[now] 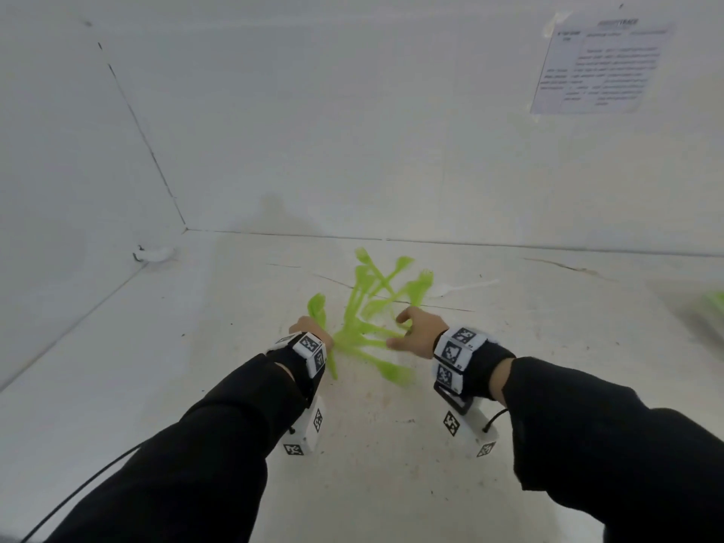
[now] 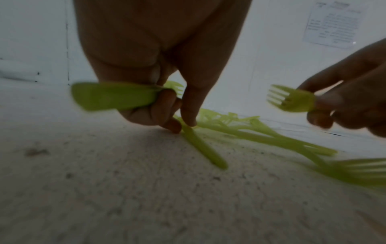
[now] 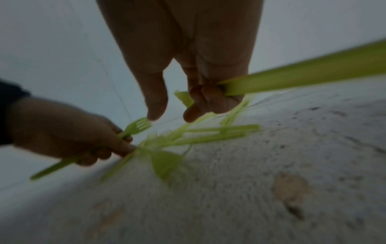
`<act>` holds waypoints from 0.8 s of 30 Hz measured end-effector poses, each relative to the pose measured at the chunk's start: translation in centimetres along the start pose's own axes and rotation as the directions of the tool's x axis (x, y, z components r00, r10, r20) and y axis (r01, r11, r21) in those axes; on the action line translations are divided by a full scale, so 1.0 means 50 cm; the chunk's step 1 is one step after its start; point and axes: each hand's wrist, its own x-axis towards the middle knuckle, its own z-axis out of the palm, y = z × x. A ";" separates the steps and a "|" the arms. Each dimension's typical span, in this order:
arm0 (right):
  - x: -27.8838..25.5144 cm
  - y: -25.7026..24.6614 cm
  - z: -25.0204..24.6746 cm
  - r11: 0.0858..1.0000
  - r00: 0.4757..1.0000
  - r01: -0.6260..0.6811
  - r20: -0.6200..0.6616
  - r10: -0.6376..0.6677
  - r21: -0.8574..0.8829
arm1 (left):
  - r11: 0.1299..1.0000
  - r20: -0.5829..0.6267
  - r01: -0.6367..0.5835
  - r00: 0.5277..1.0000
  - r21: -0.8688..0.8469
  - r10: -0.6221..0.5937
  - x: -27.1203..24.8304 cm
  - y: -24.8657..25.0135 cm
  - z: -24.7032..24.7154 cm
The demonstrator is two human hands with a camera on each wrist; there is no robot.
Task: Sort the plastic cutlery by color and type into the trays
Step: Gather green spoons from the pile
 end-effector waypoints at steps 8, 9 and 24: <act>0.018 -0.023 0.028 0.936 0.979 0.129 0.191 -0.068 -0.327 | 0.992 0.053 -0.045 0.998 0.116 0.039 0.019 -0.016 0.002; 0.020 -0.017 0.016 0.935 0.979 0.133 0.189 -0.073 -0.328 | 0.994 0.044 -0.034 0.999 0.103 0.030 0.022 -0.018 0.004; 0.054 0.072 -0.153 0.962 0.945 0.253 0.187 -0.269 0.108 | 0.845 -0.115 -0.031 0.993 -0.534 -0.036 0.019 0.006 0.039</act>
